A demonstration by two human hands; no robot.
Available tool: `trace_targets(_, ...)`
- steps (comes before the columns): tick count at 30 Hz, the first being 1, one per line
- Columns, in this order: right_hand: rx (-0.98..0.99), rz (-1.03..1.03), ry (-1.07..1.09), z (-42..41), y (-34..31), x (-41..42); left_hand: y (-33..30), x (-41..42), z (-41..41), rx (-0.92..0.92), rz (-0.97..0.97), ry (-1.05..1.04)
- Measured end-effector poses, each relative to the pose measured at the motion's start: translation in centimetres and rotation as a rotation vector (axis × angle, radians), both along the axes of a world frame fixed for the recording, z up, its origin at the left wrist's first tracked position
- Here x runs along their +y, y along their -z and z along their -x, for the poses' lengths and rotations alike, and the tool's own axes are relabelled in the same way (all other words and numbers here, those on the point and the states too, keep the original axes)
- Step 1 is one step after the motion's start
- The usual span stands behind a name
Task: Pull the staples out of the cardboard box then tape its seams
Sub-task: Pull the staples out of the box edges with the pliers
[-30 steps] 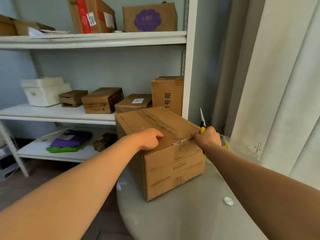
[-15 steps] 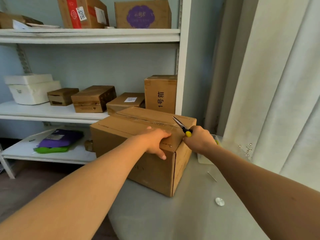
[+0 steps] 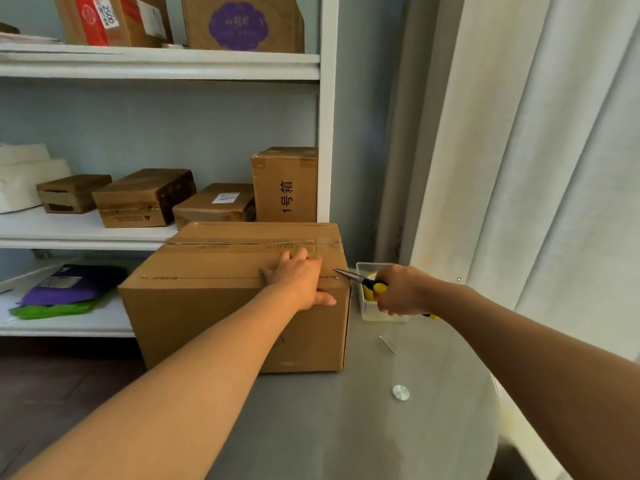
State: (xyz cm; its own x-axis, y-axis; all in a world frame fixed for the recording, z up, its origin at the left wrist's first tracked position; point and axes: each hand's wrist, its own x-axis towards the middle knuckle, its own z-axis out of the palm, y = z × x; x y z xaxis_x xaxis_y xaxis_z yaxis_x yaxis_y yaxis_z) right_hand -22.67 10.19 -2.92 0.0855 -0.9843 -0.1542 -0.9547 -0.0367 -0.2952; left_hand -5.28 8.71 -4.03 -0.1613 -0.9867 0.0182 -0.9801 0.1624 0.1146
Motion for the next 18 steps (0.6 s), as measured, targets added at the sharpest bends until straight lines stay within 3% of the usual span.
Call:
trace_targets(4, 0.048, 0.015, -0.026, 0.3, 0.0, 0.7, -0.2, -0.4, -0.4, 0.037, -0.042, 0.034)
trace_targets(9, 0.233, 0.122, -0.089, 0.0, -0.9, 1.8, -0.1, -0.9, -1.3, 0.281, -0.083, 0.095)
trace_targets(18, 0.353, 0.231, -0.055, -0.8, -1.3, 2.2, -0.1, -0.3, -1.4, 0.279, -0.098, 0.147)
